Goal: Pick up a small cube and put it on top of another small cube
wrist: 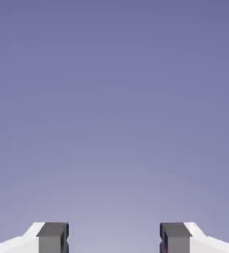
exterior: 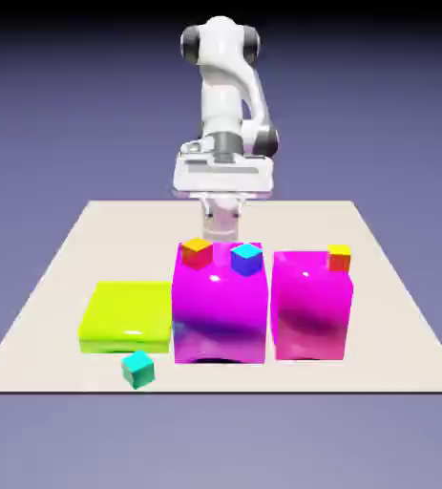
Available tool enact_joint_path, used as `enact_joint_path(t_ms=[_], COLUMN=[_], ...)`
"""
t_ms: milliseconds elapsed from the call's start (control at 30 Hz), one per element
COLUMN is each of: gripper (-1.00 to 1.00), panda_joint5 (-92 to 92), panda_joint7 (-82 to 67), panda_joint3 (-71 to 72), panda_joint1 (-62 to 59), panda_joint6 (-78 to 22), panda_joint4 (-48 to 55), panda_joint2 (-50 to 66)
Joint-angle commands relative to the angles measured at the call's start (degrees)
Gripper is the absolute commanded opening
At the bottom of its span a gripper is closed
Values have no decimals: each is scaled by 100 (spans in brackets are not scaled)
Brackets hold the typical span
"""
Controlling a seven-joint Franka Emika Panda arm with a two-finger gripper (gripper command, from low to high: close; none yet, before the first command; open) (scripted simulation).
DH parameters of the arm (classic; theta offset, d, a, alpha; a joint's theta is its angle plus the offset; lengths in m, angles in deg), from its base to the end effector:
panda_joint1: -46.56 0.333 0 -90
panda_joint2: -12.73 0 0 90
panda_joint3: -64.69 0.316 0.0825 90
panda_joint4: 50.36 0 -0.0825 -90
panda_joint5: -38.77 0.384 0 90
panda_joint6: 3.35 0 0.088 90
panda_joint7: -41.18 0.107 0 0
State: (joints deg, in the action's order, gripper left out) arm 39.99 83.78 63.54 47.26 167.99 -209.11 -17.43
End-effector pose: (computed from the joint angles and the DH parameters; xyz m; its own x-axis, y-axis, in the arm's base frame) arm 0.4014 -0.0048 0.4537 0.5279 -0.6998 0.4812 -0.5104 -0.7143 -0.4788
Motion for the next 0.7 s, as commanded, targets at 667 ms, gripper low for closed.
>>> enact_joint_path(t_ms=[667], gripper=[0], panda_joint5=[2127], panda_joint7=[244], panda_joint3=[-1990], panda_joint1=[19], panda_joint6=[-4639], panda_joint4=[3926], panda_joint2=[4361])
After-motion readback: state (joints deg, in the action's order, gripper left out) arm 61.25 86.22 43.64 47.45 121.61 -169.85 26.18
